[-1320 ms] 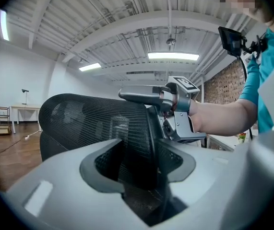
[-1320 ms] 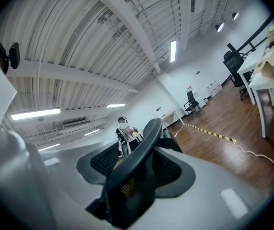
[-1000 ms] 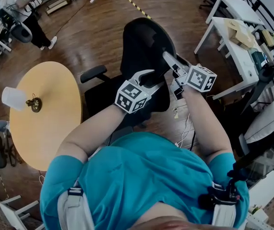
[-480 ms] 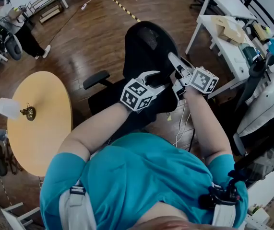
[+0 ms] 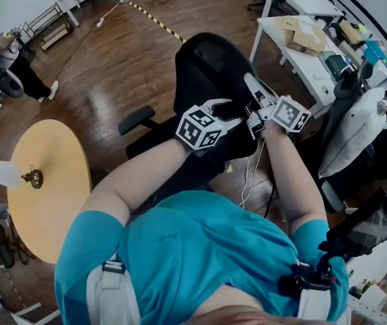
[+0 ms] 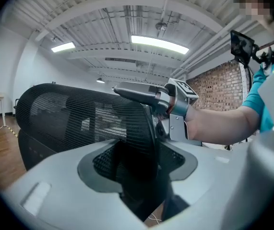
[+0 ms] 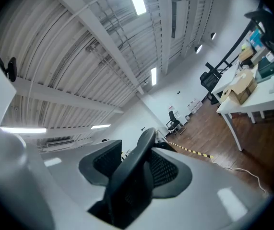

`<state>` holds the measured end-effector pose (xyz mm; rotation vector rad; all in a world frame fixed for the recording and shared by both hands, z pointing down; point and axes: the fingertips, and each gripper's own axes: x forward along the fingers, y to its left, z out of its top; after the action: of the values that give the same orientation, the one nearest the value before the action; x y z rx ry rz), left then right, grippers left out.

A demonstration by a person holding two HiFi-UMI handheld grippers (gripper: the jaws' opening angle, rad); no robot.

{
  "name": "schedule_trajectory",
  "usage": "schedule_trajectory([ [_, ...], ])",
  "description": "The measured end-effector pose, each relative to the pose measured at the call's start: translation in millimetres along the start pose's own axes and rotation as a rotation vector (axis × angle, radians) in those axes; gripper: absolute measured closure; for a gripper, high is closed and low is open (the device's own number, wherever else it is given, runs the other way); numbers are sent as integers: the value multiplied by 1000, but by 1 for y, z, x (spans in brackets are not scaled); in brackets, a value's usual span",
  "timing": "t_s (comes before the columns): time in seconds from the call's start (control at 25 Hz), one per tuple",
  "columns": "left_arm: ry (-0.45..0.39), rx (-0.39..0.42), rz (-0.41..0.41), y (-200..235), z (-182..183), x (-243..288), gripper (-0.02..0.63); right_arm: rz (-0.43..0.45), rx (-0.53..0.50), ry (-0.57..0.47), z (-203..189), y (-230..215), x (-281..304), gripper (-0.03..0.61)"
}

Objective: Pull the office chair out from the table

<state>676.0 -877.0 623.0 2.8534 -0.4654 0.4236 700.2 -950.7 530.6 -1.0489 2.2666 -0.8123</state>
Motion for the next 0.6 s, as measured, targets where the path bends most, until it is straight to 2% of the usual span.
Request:
schedule_trajectory([
  [0.32, 52, -6, -70, -12, 11, 65, 374, -58, 19, -68, 44, -46, -33, 423],
  [0.48, 66, -9, -91, -18, 18, 92, 374, -193, 82, -61, 56, -69, -56, 431],
  [0.6, 76, -12, -101, -20, 23, 109, 374, -134, -1, -66, 77, -74, -54, 436],
])
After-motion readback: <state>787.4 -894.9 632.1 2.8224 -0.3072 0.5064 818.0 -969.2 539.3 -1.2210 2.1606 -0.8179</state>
